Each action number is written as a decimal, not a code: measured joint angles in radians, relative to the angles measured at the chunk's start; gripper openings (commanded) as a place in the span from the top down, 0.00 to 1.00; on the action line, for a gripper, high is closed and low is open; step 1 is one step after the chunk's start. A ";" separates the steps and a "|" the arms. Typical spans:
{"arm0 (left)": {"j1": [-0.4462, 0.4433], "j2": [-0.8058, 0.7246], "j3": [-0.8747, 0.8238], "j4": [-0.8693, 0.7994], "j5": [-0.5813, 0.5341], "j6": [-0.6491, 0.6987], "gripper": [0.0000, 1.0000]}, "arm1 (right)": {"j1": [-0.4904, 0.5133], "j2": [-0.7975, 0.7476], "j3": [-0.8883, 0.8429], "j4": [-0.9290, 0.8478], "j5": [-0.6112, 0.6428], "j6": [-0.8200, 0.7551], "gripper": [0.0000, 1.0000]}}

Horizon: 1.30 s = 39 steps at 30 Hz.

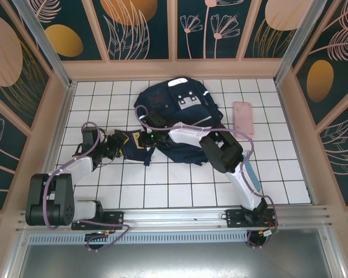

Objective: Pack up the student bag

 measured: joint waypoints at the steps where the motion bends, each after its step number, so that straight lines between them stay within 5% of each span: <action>1: 0.000 0.002 0.008 -0.017 -0.005 0.019 0.71 | 0.000 -0.002 -0.003 0.004 -0.001 0.000 0.69; 9: -0.005 0.000 0.088 -0.177 -0.101 0.166 0.95 | 0.000 -0.050 -0.037 0.008 -0.013 0.006 0.48; 21: -0.006 -0.167 0.305 -0.395 -0.328 0.336 0.95 | -0.035 -0.515 -0.433 0.264 -0.032 0.073 0.21; 28: -0.063 -0.174 0.374 -0.319 -0.277 0.322 0.95 | -0.109 -0.742 -0.746 0.500 -0.044 0.180 0.10; 39: -0.337 -0.018 0.489 -0.057 -0.269 0.249 0.93 | -0.199 -0.952 -0.966 0.831 -0.052 0.473 0.01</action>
